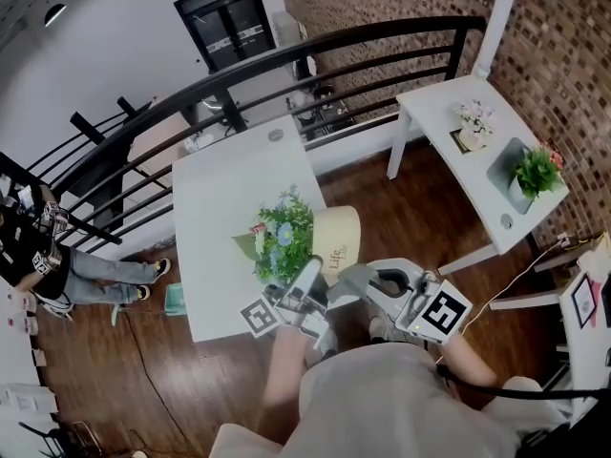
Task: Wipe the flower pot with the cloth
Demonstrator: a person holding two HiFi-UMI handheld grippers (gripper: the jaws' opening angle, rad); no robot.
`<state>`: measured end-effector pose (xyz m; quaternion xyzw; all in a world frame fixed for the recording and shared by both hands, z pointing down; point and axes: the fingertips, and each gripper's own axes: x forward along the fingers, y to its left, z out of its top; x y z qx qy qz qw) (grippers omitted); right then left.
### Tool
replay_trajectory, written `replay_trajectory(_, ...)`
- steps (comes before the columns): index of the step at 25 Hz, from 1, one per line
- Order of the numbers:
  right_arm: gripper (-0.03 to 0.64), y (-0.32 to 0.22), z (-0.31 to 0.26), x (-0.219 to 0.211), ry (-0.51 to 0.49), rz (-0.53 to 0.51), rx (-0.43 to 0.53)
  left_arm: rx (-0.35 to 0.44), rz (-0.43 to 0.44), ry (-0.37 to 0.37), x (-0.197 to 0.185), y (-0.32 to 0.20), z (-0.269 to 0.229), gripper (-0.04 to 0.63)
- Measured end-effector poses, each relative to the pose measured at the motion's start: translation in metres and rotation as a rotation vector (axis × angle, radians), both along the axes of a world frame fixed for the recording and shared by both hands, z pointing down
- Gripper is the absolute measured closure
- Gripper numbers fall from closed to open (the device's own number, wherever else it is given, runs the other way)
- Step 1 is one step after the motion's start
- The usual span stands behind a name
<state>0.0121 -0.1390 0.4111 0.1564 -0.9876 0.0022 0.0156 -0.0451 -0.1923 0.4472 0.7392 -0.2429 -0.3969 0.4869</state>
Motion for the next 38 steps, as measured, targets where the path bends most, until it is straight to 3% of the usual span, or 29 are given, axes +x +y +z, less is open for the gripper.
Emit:
replay_trajectory(6,0.615,-0.034,-0.024,0.027,-0.036,0.103,0.044,-0.026,0.089,-0.035,0.021,0.02,0.019,0.169)
replay_trajectory(11,0.615,-0.066,-0.028,0.049,-0.035,0.196,0.054,0.015,0.196,-0.06,0.04,0.041,0.016,0.17)
replay_trajectory(15,0.615,-0.088,-0.011,0.066,-0.067,0.251,-0.025,0.043,0.243,0.037,0.046,0.052,0.001,0.17)
replay_trajectory(19,0.615,-0.092,0.025,0.069,-0.019,0.268,-0.086,0.055,0.251,0.184,0.045,0.055,-0.018,0.17)
replay_trajectory(23,0.615,-0.072,0.051,0.048,-0.027,0.203,-0.216,0.061,0.232,0.296,0.04,0.048,-0.031,0.169)
replay_trajectory(26,0.615,-0.056,0.062,0.033,-0.006,0.172,-0.254,0.058,0.177,0.354,0.025,0.041,-0.034,0.17)
replay_trajectory(31,0.615,-0.03,0.075,0.016,0.036,0.106,-0.264,0.043,0.095,0.353,0.007,0.028,-0.028,0.172)
replay_trajectory(38,0.615,0.0,0.063,-0.002,0.065,0.026,-0.216,0.011,0.017,0.298,-0.016,0.02,-0.01,0.173)
